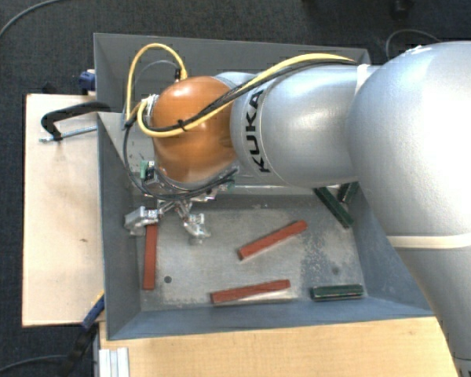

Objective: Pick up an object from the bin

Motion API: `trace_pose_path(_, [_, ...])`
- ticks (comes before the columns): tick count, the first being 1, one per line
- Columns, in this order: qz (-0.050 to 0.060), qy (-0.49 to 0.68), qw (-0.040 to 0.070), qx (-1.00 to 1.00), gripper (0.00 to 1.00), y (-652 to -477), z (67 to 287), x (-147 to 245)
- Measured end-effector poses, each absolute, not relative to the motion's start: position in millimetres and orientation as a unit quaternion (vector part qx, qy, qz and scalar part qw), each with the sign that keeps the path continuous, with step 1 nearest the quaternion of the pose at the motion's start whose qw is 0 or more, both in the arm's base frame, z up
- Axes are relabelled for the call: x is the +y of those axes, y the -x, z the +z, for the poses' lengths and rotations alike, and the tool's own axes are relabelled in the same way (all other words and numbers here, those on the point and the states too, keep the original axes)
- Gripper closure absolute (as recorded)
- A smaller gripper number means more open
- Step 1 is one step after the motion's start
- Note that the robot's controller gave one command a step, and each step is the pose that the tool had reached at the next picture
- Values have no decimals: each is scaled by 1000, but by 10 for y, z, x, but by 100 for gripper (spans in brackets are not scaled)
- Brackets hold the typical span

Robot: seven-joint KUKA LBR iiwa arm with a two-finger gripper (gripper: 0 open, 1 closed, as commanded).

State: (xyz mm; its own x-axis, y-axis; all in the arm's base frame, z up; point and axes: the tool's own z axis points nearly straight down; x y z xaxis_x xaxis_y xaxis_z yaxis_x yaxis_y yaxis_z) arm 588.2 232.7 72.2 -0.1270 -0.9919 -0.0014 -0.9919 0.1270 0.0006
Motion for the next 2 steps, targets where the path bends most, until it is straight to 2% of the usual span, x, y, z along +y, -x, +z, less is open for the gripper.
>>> trace_pose_path(1, [1, 661, 1, 751, 100, -5881, 723, 2338])
trace_pose_path(2, [-1, 660, 8, 752, 100, -5905, 2011, 2362])
